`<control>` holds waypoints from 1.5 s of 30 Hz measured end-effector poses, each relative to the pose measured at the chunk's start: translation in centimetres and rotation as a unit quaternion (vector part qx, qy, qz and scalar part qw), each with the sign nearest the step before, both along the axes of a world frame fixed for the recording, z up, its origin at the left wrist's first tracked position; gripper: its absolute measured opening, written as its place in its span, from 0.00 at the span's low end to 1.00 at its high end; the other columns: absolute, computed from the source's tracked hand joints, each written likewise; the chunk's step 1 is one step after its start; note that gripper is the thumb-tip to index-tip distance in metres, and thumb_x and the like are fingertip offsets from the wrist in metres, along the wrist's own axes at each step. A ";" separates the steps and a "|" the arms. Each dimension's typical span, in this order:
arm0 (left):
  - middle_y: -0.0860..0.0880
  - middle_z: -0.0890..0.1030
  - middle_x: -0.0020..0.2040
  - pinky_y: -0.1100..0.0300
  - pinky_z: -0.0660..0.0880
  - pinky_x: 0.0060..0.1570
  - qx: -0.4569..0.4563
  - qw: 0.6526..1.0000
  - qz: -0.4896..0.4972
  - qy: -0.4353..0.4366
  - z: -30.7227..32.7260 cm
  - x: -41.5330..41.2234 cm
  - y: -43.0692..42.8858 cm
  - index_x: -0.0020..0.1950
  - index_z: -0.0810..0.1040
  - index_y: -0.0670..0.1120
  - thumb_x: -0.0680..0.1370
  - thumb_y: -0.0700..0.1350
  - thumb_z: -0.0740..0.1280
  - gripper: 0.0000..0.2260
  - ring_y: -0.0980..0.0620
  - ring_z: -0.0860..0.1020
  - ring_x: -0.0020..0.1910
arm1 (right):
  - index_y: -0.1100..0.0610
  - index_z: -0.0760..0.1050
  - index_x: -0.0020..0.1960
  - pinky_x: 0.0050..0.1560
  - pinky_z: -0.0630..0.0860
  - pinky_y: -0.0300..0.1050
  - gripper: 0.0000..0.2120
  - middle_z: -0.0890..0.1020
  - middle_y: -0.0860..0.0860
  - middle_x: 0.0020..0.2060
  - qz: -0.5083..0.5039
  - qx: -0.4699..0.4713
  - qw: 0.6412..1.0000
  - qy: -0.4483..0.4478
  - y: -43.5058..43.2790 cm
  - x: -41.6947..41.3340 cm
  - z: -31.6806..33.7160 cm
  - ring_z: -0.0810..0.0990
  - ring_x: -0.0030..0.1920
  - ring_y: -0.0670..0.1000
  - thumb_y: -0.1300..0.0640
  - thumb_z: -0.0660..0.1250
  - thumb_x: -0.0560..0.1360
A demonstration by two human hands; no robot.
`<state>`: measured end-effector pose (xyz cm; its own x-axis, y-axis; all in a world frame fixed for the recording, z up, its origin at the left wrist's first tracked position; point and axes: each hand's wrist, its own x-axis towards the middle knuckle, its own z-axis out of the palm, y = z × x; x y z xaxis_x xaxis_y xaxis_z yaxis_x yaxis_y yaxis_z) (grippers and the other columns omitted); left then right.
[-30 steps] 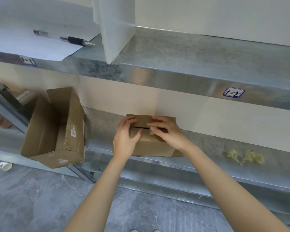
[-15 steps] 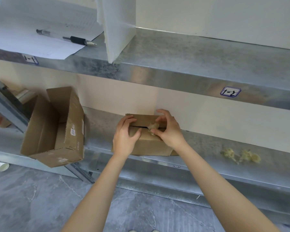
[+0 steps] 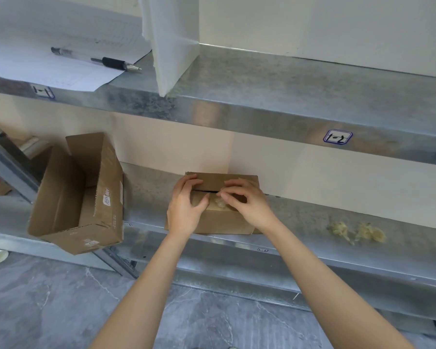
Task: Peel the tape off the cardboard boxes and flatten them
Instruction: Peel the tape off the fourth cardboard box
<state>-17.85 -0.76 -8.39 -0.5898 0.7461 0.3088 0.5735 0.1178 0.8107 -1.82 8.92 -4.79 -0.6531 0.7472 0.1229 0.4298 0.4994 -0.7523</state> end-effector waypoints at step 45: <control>0.57 0.74 0.66 0.73 0.64 0.51 0.006 1.000 -0.006 -0.014 0.4 0.2 -0.1 0.58 0.79 0.49 0.75 0.44 0.73 0.12 0.58 0.70 0.67 | 0.53 0.74 0.52 0.47 0.68 0.23 0.13 0.84 0.46 0.43 -0.086 -0.127 0.982 0.112 -0.1 0.4 0.8 0.80 0.48 0.40 0.61 0.74 0.72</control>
